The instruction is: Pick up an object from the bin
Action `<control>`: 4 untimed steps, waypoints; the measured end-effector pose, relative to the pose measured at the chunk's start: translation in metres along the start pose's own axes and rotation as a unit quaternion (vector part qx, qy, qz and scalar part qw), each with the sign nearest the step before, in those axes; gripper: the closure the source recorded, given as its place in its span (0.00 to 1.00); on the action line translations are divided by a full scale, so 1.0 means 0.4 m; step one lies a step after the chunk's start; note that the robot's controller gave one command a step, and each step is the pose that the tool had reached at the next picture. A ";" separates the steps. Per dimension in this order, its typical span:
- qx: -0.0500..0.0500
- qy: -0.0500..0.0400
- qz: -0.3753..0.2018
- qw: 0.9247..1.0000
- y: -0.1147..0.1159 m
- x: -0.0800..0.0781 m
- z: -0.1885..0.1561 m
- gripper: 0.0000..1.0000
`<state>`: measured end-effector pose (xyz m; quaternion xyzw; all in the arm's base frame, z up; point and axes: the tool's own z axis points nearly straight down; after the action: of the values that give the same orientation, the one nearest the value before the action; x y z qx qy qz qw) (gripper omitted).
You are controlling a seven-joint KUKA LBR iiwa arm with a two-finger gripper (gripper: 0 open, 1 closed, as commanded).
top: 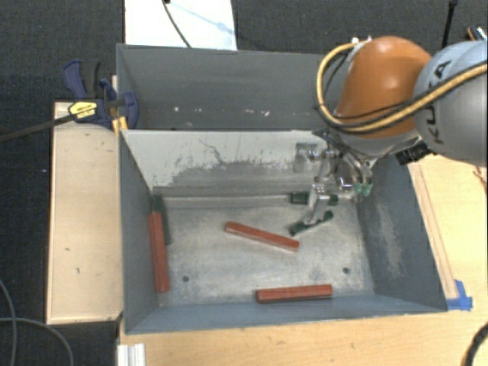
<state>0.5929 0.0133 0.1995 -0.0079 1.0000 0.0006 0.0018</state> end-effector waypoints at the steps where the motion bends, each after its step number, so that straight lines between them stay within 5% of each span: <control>1: 0.000 0.004 -0.044 0.999 -0.063 0.026 0.302 0.00; 2: 0.000 0.002 0.010 1.000 -0.065 0.019 0.320 0.00; 3: 0.000 0.001 0.010 1.000 -0.064 0.015 0.311 1.00; 4: 0.003 -0.005 -0.260 0.966 0.014 0.040 0.306 1.00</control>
Offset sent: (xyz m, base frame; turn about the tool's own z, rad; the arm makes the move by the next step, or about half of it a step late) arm -0.0083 -0.0243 -0.1170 -0.0898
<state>0.5774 0.0189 0.0769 -0.2677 0.9635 -0.0026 0.0072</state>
